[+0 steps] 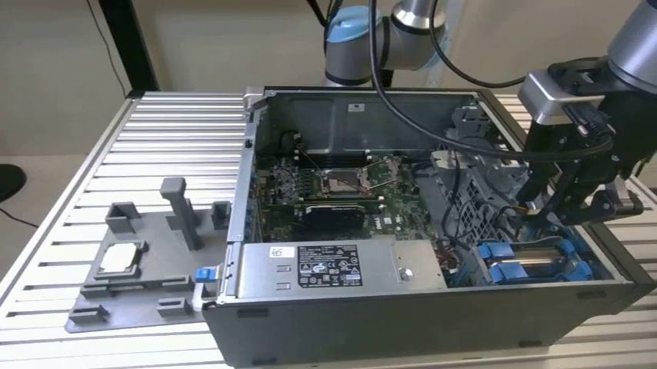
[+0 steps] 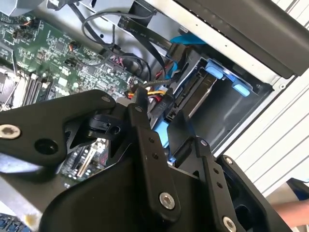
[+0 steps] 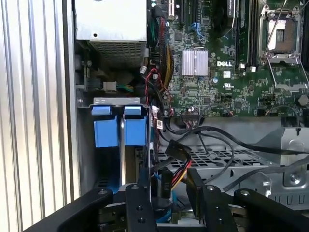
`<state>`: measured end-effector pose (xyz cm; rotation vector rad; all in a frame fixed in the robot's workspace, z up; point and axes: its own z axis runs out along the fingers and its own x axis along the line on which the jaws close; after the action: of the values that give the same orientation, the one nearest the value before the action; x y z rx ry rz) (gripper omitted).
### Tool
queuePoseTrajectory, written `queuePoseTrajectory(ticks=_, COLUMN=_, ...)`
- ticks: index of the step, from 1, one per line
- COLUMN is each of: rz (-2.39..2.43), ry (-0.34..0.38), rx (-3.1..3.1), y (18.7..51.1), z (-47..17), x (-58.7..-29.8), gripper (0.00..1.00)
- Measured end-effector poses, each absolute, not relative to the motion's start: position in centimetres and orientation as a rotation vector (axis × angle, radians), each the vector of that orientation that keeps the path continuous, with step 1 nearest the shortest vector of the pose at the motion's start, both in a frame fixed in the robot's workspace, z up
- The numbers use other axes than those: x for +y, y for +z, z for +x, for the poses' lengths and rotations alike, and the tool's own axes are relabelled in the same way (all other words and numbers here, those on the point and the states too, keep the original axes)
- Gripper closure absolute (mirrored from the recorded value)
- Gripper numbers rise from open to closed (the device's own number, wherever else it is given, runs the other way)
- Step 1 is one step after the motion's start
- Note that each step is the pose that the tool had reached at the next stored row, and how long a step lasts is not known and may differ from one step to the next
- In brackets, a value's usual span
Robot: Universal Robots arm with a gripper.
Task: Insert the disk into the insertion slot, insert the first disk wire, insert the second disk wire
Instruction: 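Insert the disk into the insertion slot, then insert the first disk wire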
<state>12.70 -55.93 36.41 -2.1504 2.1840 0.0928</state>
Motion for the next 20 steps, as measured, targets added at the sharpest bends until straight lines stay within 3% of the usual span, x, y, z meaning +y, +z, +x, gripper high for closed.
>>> queuePoseTrajectory(ticks=11, rz=-2.148, ry=0.086, rx=2.180, y=36.08, z=12.89, x=-55.81, gripper=0.00)
queuePoseTrajectory(ticks=12, rz=-2.148, ry=0.086, rx=2.180, y=36.08, z=12.89, x=-55.81, gripper=1.00)
queuePoseTrajectory(ticks=20, rz=-2.148, ry=0.086, rx=2.180, y=36.05, z=12.89, x=-55.81, gripper=1.00)
